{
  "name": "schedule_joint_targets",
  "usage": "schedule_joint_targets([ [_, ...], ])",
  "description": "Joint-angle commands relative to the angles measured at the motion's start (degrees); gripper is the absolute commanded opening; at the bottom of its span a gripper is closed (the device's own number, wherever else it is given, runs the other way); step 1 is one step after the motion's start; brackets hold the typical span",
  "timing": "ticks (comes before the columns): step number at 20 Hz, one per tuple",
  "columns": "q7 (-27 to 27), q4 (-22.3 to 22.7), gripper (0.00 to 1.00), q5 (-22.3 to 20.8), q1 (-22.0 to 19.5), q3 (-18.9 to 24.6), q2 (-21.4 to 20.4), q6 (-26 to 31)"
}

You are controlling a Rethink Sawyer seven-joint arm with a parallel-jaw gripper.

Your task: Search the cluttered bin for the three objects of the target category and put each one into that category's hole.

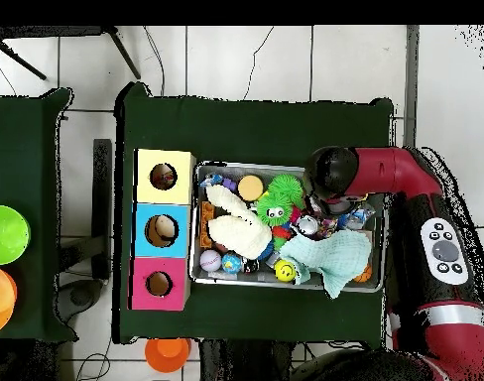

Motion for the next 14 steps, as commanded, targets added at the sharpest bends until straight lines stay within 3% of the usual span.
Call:
schedule_joint_targets([
  [1,-21.05,-1.08,1.00,-4.51,-0.01,-0.09,1.47,6.81],
  [14,-24.48,-5.17,1.00,-7.23,-0.58,0.32,4.64,9.27],
])
